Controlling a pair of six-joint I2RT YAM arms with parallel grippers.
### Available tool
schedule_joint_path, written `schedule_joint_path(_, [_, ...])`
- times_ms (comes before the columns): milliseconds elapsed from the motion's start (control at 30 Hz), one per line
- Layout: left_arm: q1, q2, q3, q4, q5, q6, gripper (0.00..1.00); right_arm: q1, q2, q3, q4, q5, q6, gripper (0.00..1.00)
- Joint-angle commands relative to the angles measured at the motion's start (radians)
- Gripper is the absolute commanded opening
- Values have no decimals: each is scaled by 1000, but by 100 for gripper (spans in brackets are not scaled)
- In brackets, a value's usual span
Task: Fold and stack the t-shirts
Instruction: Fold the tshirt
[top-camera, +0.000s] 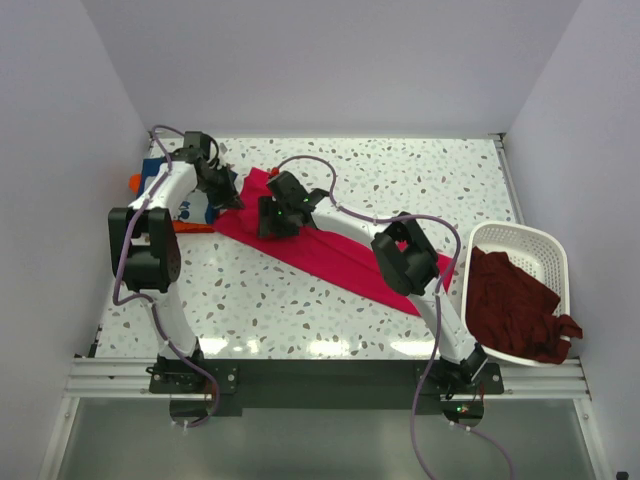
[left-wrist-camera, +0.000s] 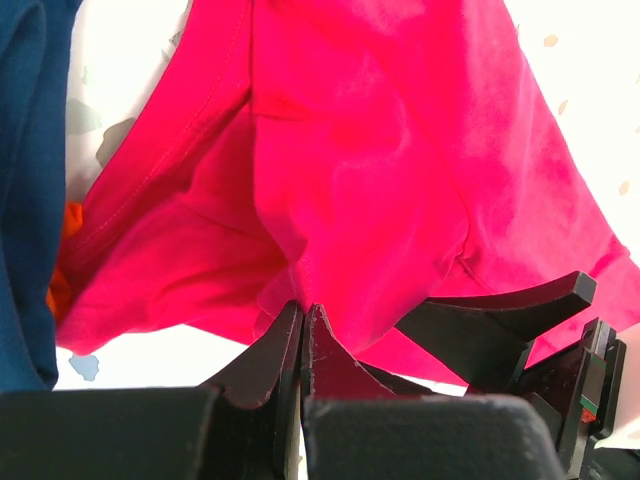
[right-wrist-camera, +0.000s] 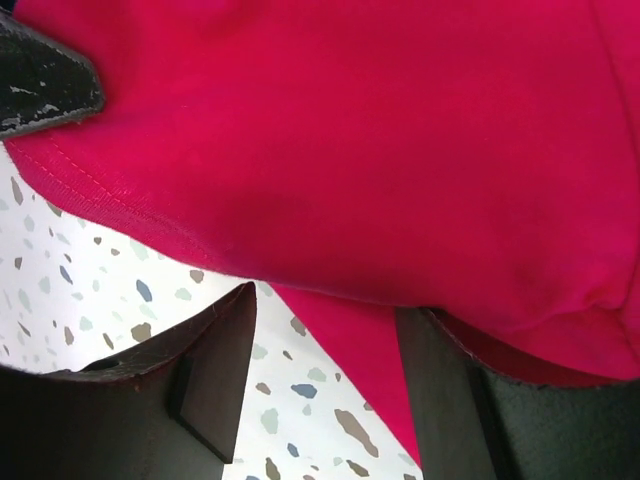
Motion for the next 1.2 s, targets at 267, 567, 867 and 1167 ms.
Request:
schedule_joint_path(267, [1, 3, 59, -11, 45, -13, 0, 8, 61, 111, -53, 75, -51, 59])
schedule_joint_path(567, [1, 6, 61, -5, 53, -13, 0, 11, 85, 150, -125, 164, -69, 46])
schedule_joint_path(867, [1, 11, 53, -2, 43, -10, 0, 11, 81, 171, -133, 180, -63, 23])
schedule_joint_path(1167, [1, 32, 78, -28, -58, 23, 0, 11, -4, 161, -179, 186, -89, 2])
